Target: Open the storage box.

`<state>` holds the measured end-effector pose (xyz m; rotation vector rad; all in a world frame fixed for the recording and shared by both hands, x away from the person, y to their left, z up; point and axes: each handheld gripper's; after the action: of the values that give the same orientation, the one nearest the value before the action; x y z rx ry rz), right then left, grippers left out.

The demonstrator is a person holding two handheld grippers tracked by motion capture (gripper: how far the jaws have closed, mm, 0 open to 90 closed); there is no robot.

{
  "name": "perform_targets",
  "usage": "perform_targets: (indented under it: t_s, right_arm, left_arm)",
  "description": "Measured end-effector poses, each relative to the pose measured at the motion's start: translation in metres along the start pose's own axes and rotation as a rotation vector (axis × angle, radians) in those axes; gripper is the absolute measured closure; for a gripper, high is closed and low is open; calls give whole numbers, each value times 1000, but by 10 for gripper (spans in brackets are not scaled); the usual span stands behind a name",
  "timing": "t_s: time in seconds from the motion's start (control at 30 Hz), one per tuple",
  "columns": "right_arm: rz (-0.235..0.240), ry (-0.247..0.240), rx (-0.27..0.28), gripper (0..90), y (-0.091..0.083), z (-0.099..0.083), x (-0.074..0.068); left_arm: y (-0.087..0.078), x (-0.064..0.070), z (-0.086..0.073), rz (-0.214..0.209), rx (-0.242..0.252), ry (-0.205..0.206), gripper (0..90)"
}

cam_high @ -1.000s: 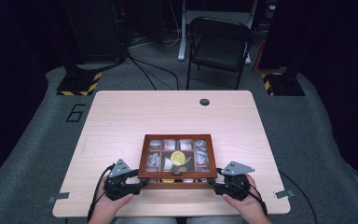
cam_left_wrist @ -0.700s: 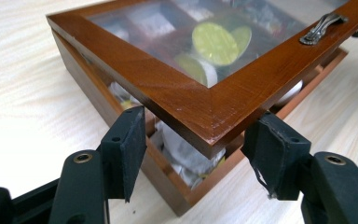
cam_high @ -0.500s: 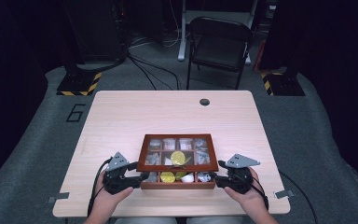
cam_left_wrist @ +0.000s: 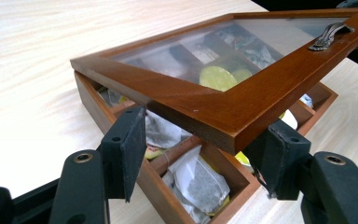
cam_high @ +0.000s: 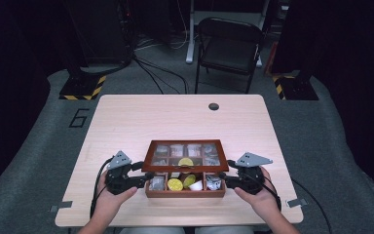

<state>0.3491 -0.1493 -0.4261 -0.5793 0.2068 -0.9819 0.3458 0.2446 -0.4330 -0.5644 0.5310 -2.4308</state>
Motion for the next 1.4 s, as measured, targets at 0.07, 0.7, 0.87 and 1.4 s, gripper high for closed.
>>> perform_targets:
  t_s: [0.07,0.7,0.87,1.4]
  right_arm:
    - [3,-1,2,434,0,2,1]
    - [8,13,20,435,-2,25,11]
    - [11,17,28,442,-3,32,14]
    - [-15,28,52,437,5,46,23]
  left_arm:
    - [-1,0,3,2,-4,8,395]
    - [-3,-6,25,13,26,25,417]
    - [-3,-7,32,22,32,39,425]
    - [0,-14,52,56,61,75,449]
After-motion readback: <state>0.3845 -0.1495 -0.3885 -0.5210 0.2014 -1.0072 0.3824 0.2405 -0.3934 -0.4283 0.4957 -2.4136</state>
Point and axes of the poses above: each handheld gripper's, and its own axes: y roughly forward along the jaws, z roughly out of its top, x roughly to its right, and after that the axes turned 11 degrees about -z, right-handed
